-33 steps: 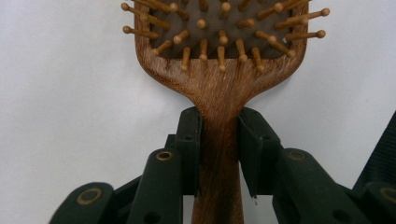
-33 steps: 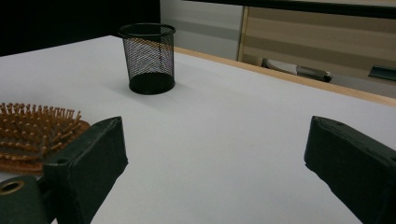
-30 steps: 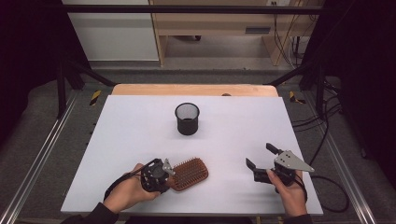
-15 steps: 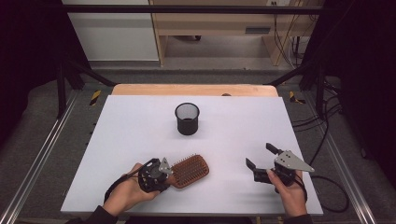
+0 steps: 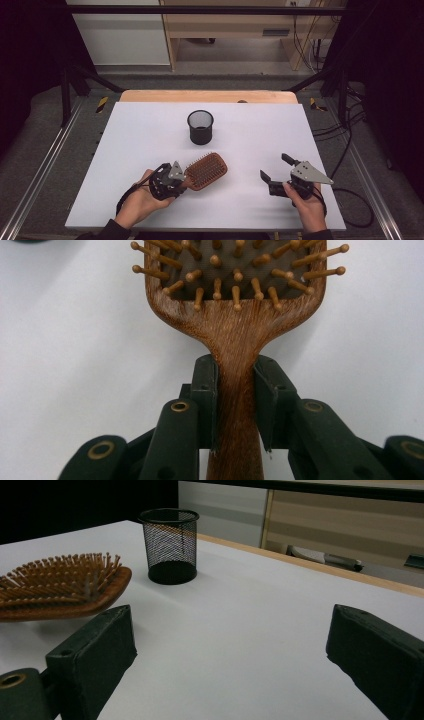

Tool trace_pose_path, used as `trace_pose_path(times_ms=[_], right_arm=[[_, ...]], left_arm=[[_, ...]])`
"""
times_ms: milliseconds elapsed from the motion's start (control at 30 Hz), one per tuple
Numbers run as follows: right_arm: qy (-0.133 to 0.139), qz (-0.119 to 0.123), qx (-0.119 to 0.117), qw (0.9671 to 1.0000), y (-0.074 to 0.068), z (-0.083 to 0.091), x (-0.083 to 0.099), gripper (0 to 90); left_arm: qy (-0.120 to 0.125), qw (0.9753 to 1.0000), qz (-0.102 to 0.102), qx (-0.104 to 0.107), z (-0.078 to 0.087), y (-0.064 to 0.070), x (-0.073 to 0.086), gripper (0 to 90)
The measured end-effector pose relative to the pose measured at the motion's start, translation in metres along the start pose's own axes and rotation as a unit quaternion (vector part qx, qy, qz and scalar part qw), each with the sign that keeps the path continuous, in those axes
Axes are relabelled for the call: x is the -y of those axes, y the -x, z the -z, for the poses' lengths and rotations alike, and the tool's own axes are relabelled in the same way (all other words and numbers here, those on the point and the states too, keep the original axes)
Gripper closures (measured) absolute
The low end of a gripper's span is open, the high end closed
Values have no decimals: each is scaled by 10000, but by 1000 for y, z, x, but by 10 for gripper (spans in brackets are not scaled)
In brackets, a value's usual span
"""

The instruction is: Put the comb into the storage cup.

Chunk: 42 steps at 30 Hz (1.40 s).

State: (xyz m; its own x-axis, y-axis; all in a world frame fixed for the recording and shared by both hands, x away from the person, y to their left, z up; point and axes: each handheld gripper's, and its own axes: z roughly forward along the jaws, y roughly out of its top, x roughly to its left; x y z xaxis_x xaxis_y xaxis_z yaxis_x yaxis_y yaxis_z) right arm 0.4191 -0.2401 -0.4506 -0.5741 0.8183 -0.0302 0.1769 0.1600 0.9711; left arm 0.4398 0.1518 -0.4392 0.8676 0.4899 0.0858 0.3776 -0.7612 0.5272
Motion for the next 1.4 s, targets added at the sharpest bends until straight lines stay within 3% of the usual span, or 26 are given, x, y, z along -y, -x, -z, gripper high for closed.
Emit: trace_pose_path(times_ms=[267,400,433,500,567,733,867,933,1033,1133,1400], right_arm=[[39,-78,-142,9999,-6,-2,-3,52],[79,-203,-285,9994,-14,-4,-5,50],[68,-237,-379,9990,-20,-6,-6,47],[60,-270,-418,9987,-22,-8,-7,43],[16,-303,-552,9980,-30,-13,-8,39],[-75,-431,-694,9966,-42,-22,-11,38],[-216,-514,-684,9961,-50,-31,-12,46],[-197,-558,-785,9952,-55,-36,-14,43],[-98,-744,-987,9923,-67,-44,-17,42],[-72,-797,-1088,9908,-73,-47,-18,42],[59,-1056,-1369,9849,-83,-55,-26,38]], left_arm=[[321,9994,-51,-133,-3,3,-5,727],[576,9978,-26,-336,-5,6,-8,727],[753,9963,21,-405,-6,7,-10,728],[848,9954,46,-439,-7,8,-10,728],[1087,9923,87,-595,-9,10,-9,728],[1200,9901,87,-727,-10,11,-9,728],[1384,9871,135,-795,-10,12,-6,728],[1495,9851,98,-844,-8,14,-5,728],[1698,9812,2,-917,-6,18,-5,728],[1820,9788,-53,-934,-2,20,-6,728],[2115,9724,54,-980,-1,24,-4,728]])
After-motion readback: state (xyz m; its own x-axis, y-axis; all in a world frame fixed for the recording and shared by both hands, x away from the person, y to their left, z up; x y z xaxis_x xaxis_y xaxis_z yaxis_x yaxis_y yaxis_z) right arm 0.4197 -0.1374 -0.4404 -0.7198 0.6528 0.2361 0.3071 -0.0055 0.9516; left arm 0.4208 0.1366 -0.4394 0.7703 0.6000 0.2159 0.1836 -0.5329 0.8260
